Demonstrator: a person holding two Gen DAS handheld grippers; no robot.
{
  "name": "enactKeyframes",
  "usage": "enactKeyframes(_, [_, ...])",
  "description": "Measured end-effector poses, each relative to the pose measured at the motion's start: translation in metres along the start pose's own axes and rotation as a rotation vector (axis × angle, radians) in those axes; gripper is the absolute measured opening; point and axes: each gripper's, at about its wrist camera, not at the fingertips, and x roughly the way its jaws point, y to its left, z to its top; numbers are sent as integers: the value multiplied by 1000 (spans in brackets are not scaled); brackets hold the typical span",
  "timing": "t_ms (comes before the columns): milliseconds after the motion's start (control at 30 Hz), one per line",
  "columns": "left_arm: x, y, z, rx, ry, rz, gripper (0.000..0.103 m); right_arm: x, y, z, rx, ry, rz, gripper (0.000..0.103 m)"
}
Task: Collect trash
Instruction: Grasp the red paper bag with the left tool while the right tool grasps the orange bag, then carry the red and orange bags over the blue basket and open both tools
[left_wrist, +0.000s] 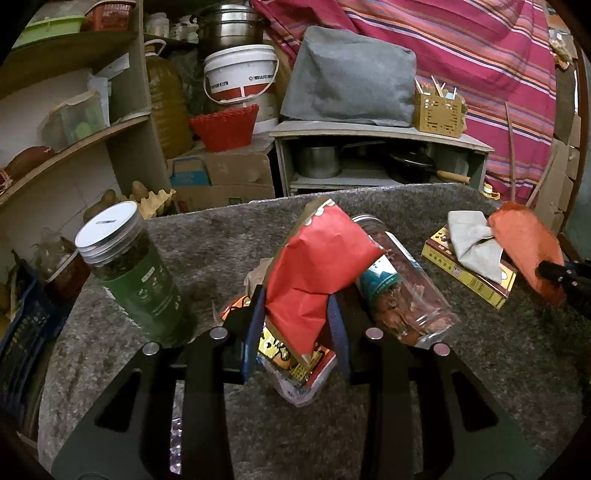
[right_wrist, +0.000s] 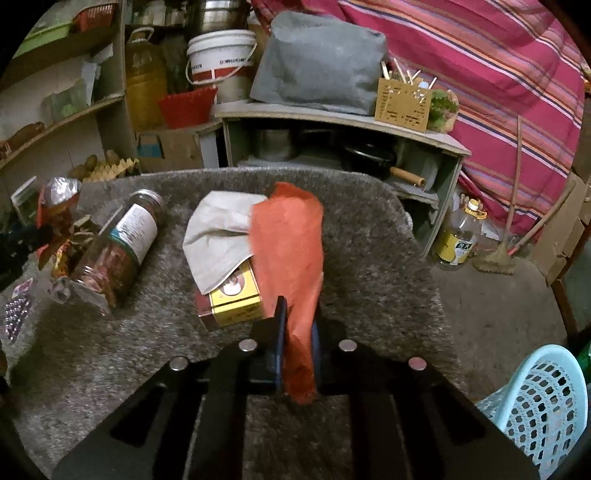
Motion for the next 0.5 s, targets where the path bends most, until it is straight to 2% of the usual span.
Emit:
enactKeyframes(300, [-17, -2, -5, -5, -20, 2, 31, -35, -22, -4, 41, -54, -14, 12])
enactKeyframes(500, [-29, -8, -7, 3, -30, -21, 31, -46, -32, -11, 56, -57, -19, 12])
